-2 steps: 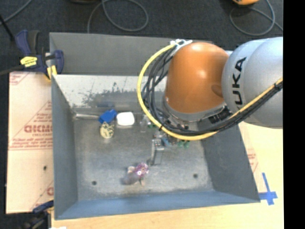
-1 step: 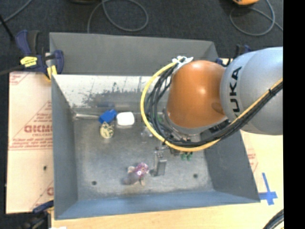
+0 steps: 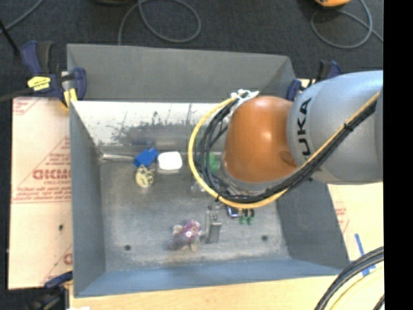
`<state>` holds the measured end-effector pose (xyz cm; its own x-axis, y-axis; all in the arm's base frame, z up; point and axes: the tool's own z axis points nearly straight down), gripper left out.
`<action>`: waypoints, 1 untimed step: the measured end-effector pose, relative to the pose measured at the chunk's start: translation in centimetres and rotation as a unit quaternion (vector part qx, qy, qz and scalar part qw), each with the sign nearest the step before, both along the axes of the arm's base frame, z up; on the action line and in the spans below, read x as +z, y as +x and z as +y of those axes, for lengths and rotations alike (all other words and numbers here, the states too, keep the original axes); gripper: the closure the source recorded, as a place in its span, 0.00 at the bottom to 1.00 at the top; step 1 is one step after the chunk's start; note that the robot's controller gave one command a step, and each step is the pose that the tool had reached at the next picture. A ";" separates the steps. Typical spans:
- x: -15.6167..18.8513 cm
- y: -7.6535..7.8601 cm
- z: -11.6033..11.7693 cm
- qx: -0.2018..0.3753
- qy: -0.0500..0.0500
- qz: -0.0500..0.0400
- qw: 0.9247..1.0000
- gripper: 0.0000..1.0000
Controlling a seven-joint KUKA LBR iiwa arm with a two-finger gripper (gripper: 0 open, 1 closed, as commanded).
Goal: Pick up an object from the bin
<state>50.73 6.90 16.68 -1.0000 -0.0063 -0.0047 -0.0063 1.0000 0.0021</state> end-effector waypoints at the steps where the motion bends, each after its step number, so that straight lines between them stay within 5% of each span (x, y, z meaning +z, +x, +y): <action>1: -3.3 -0.6 -0.2 -0.018 -0.001 0.000 1.000 0.00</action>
Offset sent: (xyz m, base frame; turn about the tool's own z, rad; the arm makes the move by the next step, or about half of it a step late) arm -0.0323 -0.0174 -0.0954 0.2401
